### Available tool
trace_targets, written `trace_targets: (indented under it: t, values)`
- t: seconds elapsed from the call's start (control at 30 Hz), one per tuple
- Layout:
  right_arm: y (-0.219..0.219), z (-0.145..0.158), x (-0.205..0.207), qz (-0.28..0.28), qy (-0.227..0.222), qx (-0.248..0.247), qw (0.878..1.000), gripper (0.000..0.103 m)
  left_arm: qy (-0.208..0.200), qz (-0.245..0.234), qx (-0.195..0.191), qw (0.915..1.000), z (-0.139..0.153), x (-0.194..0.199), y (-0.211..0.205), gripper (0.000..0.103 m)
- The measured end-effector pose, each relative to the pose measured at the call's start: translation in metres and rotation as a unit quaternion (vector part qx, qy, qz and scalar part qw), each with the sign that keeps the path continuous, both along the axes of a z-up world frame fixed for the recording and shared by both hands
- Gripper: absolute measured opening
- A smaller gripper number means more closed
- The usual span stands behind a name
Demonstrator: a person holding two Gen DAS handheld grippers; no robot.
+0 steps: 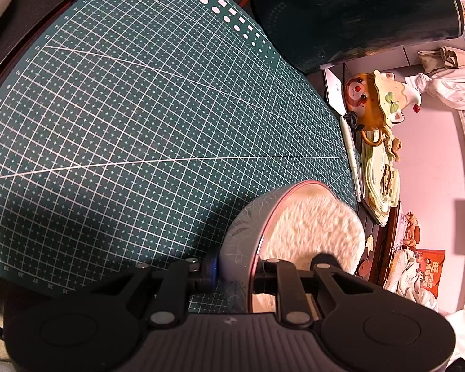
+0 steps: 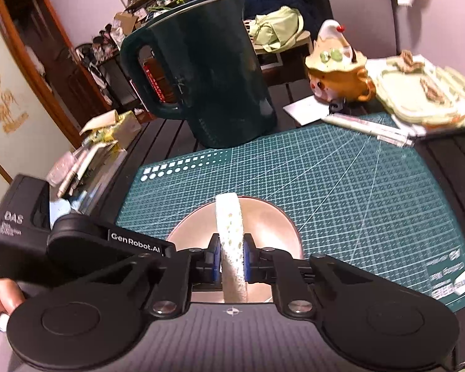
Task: Clean bowl
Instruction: 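Scrub along the bowl's inner wall toward the rim with the right tool, then rub the sponge in circles across the bowl interior with the right tool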
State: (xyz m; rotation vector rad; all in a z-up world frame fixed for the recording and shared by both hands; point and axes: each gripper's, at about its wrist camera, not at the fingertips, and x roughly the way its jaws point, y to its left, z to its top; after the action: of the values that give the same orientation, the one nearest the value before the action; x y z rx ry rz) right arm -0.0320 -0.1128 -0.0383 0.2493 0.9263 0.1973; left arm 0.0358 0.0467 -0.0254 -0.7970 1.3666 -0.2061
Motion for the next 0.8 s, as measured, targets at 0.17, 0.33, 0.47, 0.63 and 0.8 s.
trace_targets:
  t: [0.17, 0.33, 0.47, 0.63, 0.8]
  values:
    - [-0.002, 0.014, -0.003, 0.021, 0.003, 0.018, 1.0, 0.01, 0.0, 0.0, 0.0, 1.0, 0.0, -0.002, -0.001, 0.019]
    - [0.009, 0.006, 0.001, 0.021, 0.018, -0.012, 1.0, 0.01, -0.001, -0.001, 0.001, 1.0, 0.001, -0.002, -0.001, 0.018]
    - [0.012, -0.005, 0.002, 0.012, 0.024, -0.034, 0.999, 0.01, 0.0, 0.001, -0.001, 1.0, 0.0, -0.002, -0.001, 0.018]
    - [0.023, -0.002, -0.002, 0.007, 0.011, -0.118, 0.993, 0.01, -0.001, 0.001, -0.002, 1.0, -0.002, -0.003, 0.004, 0.019]
    - [0.032, 0.022, -0.016, 0.019, -0.047, -0.209, 0.977, 0.01, 0.0, 0.002, -0.004, 1.0, -0.004, -0.005, 0.007, 0.019]
